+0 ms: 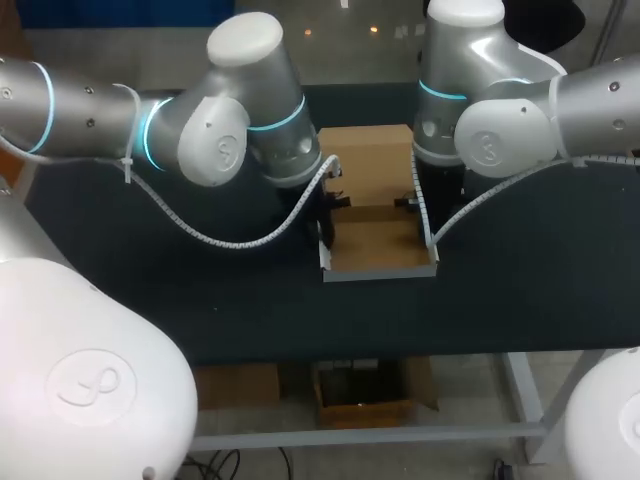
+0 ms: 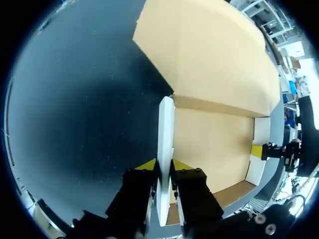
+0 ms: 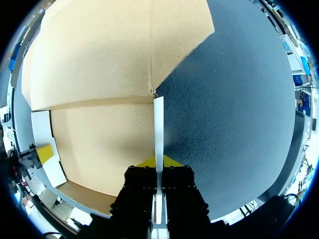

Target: Assemble the packaging by folding the flat box into shape, placing the metal phone stand inside, and closing the box properly

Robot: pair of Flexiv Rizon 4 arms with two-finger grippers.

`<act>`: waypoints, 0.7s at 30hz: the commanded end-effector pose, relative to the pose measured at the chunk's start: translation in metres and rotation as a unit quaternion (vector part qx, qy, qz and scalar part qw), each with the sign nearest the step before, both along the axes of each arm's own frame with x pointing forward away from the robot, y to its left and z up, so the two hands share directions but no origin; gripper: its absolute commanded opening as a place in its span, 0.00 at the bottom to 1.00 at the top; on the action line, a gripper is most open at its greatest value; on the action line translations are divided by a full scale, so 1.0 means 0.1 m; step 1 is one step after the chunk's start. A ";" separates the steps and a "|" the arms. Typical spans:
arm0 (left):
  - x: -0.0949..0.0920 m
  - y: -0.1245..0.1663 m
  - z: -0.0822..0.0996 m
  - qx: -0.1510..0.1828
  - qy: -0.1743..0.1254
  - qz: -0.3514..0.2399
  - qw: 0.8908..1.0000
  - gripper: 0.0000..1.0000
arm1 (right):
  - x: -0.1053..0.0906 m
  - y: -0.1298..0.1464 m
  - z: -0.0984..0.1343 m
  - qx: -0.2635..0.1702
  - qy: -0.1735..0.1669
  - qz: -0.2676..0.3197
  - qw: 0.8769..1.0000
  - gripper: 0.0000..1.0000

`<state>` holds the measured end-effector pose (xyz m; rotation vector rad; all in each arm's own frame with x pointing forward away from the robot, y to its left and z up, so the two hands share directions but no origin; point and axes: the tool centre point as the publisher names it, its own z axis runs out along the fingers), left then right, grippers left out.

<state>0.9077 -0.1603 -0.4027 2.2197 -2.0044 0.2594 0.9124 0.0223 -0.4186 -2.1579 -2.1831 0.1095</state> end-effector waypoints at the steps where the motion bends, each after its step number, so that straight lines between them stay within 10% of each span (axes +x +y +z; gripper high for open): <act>1: 0.02 -0.03 -0.05 0.079 0.009 0.001 0.997 0.14 | 0.00 0.00 0.00 -0.001 0.000 0.000 1.000 0.00; 21: 0.00 0.03 -0.17 0.117 0.039 -0.011 0.992 0.00 | 0.00 0.00 0.00 -0.001 0.000 0.000 1.000 0.00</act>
